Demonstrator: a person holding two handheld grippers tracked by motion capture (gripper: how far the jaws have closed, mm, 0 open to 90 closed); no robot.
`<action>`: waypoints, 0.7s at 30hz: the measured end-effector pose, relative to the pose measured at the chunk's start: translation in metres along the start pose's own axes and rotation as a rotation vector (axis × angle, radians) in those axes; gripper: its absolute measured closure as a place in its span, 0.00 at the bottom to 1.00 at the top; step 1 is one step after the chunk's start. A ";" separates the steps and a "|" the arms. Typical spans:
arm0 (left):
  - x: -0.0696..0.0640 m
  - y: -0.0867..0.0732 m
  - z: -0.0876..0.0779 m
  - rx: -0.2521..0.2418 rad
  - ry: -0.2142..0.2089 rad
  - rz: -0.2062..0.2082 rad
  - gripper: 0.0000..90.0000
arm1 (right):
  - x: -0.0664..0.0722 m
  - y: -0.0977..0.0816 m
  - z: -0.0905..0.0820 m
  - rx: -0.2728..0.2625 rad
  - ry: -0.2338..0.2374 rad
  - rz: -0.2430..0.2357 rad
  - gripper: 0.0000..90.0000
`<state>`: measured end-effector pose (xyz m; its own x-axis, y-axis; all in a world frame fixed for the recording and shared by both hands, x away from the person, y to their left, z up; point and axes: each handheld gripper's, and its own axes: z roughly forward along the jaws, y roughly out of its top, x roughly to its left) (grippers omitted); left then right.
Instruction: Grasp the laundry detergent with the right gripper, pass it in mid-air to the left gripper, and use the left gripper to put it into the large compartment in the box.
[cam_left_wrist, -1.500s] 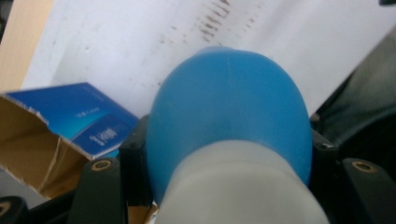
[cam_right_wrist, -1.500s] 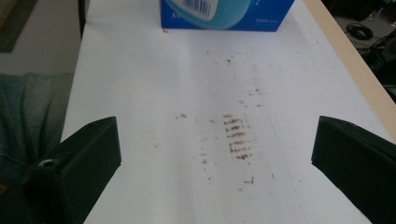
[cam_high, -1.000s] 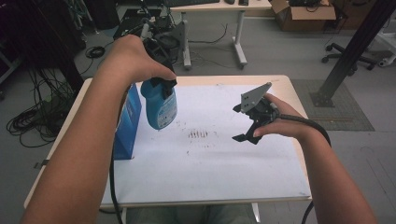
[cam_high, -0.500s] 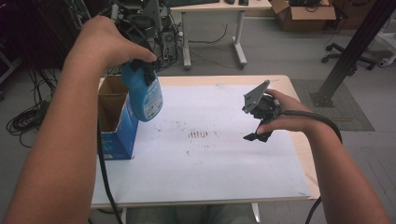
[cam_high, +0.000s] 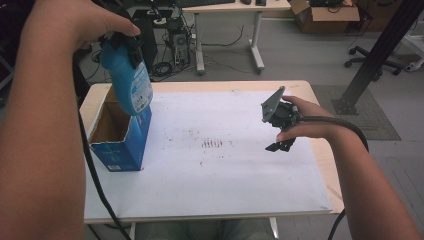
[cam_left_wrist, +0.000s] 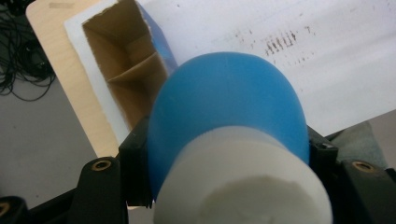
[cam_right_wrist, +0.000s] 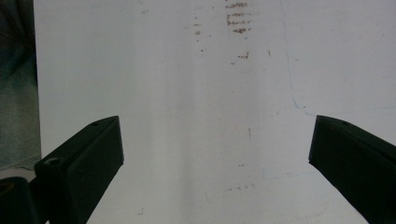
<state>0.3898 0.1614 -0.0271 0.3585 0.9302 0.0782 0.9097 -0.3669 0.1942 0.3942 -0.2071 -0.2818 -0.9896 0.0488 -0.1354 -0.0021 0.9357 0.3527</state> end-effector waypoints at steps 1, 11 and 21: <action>0.002 0.000 -0.002 -0.001 0.000 -0.008 0.42 | 0.000 0.000 0.000 0.005 0.003 0.002 0.04; 0.029 -0.006 -0.001 0.004 0.001 -0.112 0.42 | -0.004 0.003 -0.003 0.007 0.001 0.008 0.04; 0.053 -0.015 0.015 0.014 0.008 -0.204 0.42 | -0.005 0.005 -0.003 0.012 0.008 0.004 0.04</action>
<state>0.3984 0.2157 -0.0409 0.1650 0.9852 0.0464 0.9662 -0.1709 0.1928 0.3985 -0.2033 -0.2769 -0.9908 0.0494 -0.1262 0.0033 0.9397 0.3419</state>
